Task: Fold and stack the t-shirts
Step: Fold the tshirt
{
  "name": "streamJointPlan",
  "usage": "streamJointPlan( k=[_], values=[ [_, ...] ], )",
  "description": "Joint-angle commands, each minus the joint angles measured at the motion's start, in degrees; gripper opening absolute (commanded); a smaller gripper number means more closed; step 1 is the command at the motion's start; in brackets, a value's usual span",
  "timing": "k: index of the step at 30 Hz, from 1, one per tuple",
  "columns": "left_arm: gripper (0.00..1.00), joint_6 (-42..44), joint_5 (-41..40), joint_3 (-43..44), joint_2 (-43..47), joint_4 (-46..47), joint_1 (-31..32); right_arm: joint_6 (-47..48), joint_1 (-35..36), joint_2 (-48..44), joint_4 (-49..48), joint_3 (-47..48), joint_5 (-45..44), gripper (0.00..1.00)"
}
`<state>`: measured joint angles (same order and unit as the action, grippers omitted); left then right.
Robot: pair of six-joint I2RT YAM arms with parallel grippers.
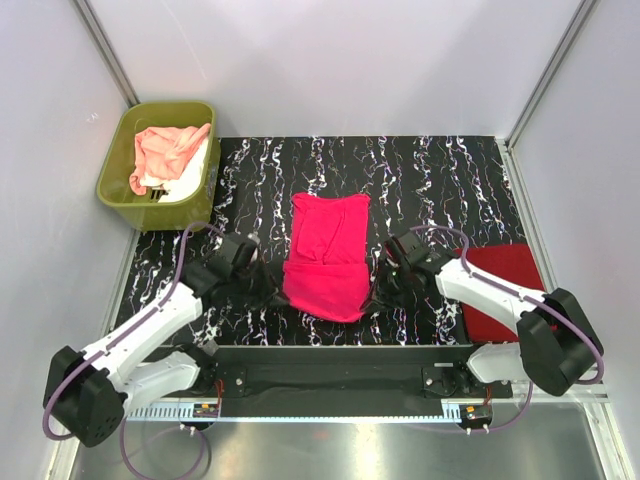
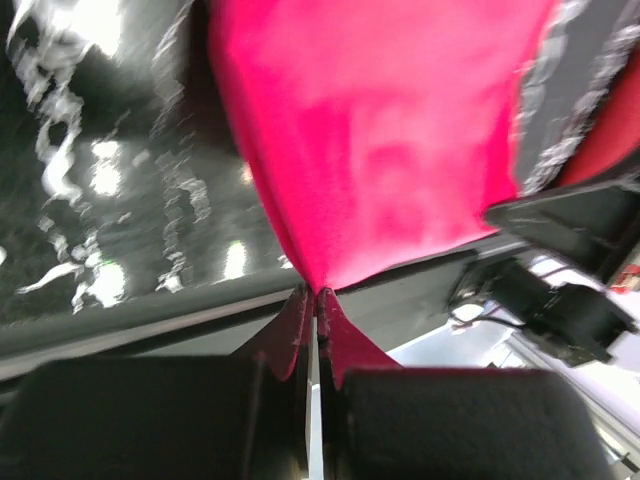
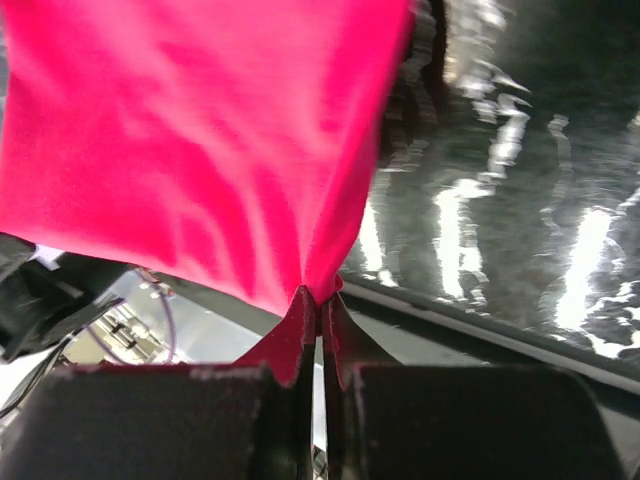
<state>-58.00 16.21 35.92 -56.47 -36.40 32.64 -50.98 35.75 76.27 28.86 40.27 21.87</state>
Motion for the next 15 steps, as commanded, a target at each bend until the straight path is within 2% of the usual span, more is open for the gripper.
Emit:
streamJointPlan(
  k=[1,10,15],
  values=[
    [0.0,4.12,-2.58,8.7,-2.41,-1.57,0.14,2.46,0.38,-1.48,5.14,6.39,-1.3,0.0],
    [0.0,8.16,-4.69,21.98,-12.95,-2.97,-1.35,6.33,-5.24,2.47,9.01,17.02,-0.69,0.0],
    [0.0,9.66,-2.85,25.86,-16.56,-2.1,-5.65,9.49,-9.37,7.04,10.51,23.35,2.56,0.0]
  ],
)
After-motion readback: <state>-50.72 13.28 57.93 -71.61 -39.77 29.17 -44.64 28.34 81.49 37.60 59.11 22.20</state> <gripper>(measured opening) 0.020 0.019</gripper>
